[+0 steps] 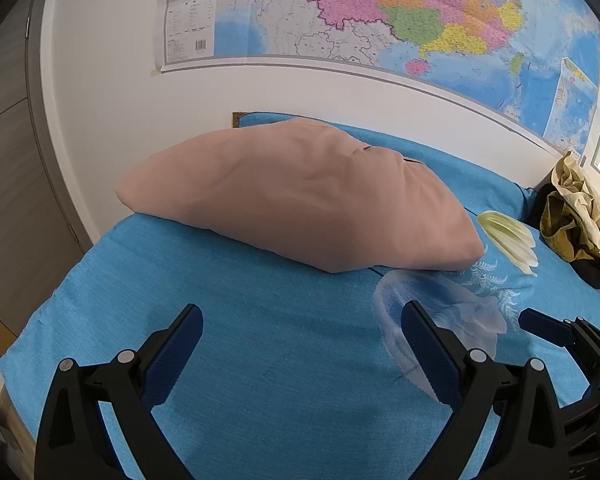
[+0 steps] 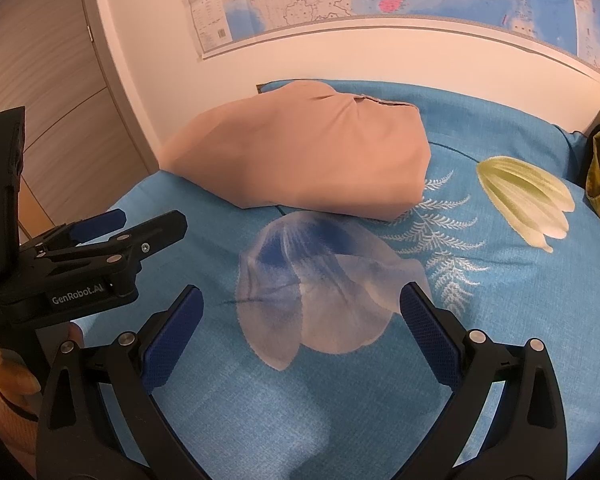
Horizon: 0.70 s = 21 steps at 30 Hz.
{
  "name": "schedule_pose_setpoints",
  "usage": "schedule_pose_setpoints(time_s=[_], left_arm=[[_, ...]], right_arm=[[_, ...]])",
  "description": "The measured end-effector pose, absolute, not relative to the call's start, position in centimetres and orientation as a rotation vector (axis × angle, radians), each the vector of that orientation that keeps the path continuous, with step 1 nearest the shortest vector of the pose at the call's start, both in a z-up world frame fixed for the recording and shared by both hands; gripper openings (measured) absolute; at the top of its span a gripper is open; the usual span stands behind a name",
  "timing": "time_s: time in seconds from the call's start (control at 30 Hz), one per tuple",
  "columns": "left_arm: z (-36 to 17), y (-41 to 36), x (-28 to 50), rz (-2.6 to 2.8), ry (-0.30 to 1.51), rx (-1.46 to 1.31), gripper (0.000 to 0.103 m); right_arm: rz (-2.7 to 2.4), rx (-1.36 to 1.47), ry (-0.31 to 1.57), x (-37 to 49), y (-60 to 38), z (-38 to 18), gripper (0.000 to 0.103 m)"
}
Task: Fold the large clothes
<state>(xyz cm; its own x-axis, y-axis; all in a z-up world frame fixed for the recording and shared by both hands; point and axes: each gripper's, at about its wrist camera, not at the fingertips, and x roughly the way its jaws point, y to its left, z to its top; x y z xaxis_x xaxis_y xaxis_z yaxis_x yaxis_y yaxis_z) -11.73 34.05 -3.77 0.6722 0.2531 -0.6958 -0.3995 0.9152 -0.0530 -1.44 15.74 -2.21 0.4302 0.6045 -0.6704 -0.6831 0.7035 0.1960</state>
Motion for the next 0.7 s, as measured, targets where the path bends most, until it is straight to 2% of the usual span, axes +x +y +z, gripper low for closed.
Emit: schedule_pose_setpoints(time_s=[0.7], left_arm=[[-3.70,33.17,-11.72,0.359,0.739,-0.198,0.096]], right_arm=[[0.804,-0.105,0.782,-1.53,15.41,-2.24,0.097]])
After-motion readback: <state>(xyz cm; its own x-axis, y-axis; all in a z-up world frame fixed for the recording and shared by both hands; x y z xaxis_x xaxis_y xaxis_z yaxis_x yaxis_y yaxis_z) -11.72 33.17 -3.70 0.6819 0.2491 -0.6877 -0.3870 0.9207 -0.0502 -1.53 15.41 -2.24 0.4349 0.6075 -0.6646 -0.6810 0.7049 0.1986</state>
